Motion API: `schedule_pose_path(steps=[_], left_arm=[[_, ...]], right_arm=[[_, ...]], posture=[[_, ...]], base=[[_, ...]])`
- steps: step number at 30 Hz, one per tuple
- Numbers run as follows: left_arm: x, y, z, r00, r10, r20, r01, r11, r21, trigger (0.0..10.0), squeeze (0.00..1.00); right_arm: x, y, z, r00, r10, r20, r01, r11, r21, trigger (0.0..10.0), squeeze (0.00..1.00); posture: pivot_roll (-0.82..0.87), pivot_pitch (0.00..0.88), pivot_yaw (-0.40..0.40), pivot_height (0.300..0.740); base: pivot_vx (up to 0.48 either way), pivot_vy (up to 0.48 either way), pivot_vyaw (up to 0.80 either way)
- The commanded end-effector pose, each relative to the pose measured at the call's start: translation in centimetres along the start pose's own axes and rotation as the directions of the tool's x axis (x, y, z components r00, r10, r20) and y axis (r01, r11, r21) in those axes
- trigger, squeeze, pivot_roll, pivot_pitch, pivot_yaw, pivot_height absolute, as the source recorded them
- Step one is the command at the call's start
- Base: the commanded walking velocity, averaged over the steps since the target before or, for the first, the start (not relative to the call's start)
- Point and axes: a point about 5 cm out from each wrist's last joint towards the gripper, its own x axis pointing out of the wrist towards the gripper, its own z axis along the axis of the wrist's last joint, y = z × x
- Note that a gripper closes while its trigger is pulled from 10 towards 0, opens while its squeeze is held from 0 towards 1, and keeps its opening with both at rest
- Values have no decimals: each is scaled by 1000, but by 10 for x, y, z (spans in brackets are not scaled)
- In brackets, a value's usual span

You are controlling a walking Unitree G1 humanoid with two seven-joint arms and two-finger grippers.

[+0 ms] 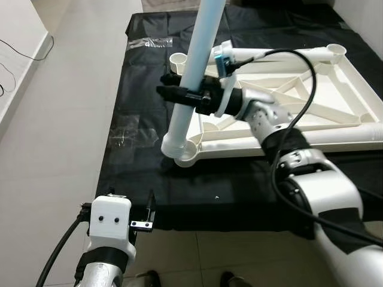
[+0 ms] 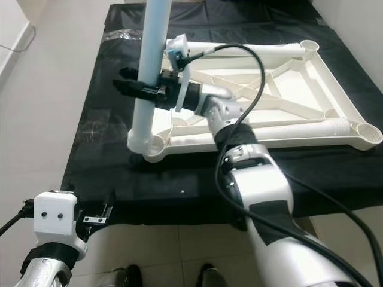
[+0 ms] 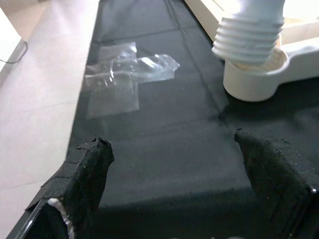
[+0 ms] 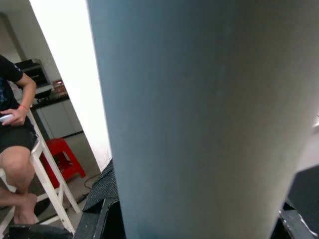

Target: Building children table

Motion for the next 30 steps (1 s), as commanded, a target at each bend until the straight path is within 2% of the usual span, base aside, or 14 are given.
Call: schedule_pose_path(steps=[1,6,10,13,15,18,23,26,30], left_arm=[[-2,1,-3,1000,9,-26,-9,1000,4,10000,0],[-2,0,-5,1000,1,-28,0,1000,20,10000,0],[-2,0,-3,1000,0,-25,1,1000,28,10000,0],[-1,0,-3,1000,1,-24,-1,1000,29,10000,0],[0,1,-3,1000,2,-22,-2,999,34,10000,0],[0,1,-3,1000,1,-21,-1,999,34,10000,0],[1,0,-3,1000,3,-17,-2,999,32,10000,0],[1,-2,-4,1000,3,-15,-2,1000,31,10000,0],[1,-2,-3,1000,5,-14,-5,1000,31,10000,0]], right_arm=[[-1,0,0,1000,18,3,-18,999,29,10000,0],[-4,1,1,998,55,-24,-55,998,6,10000,0],[-6,6,-17,984,126,-124,-127,992,-6,10000,0],[-6,7,-20,981,137,-139,-139,990,-6,10000,0],[-4,9,-32,964,143,-222,-154,987,-32,10000,0],[-3,10,-35,957,147,-250,-163,986,-41,10000,0],[3,14,-41,919,187,-348,-225,971,-74,10000,0],[6,19,-46,879,255,-404,-305,950,-63,10000,0],[9,22,-48,858,299,-417,-349,936,-47,10000,0]], posture=[[27,317,-6,740],[24,308,-9,740],[30,303,-8,740],[30,303,-8,740],[29,299,-7,740],[29,294,-9,740],[23,287,-11,740],[21,278,-21,740],[23,276,-25,740]], base=[[0,0,0],[0,0,0],[0,0,0],[0,0,0],[0,0,0],[0,0,0],[0,0,0],[0,0,0],[0,0,0]])
